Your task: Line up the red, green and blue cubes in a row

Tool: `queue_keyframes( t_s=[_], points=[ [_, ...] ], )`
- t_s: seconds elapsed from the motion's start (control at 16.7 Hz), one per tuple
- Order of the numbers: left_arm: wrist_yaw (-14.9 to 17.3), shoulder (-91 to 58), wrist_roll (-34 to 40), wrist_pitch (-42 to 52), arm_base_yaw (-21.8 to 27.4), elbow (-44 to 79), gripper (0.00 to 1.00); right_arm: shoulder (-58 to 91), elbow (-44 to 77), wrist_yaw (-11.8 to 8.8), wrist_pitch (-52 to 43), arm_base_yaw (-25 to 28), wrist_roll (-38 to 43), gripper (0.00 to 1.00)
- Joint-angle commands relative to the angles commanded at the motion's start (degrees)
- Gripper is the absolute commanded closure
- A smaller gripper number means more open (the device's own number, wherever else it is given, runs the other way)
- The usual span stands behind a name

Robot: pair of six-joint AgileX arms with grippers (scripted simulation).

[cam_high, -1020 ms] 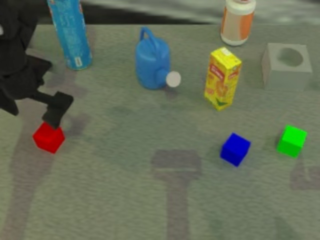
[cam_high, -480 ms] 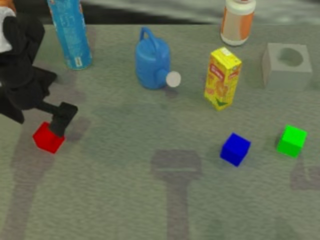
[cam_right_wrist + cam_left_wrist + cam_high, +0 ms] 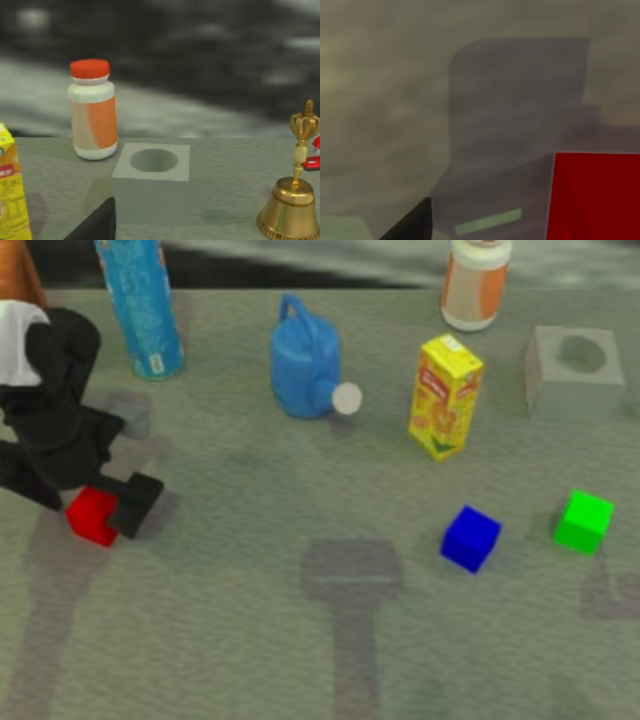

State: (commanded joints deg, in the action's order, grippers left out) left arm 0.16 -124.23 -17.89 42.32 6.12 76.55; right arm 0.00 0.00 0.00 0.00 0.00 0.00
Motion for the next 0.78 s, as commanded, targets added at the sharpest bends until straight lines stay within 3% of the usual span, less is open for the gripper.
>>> queue_keyframes(
  t_s=[0.06, 0.78],
  points=[
    [0.00, 0.00, 0.00, 0.00, 0.00, 0.00, 0.00, 0.00, 0.00, 0.00, 0.00, 0.00, 0.00, 0.00],
    [0.00, 0.00, 0.00, 0.00, 0.00, 0.00, 0.90, 0.00, 0.00, 0.00, 0.00, 0.00, 0.00, 0.00]
  ],
)
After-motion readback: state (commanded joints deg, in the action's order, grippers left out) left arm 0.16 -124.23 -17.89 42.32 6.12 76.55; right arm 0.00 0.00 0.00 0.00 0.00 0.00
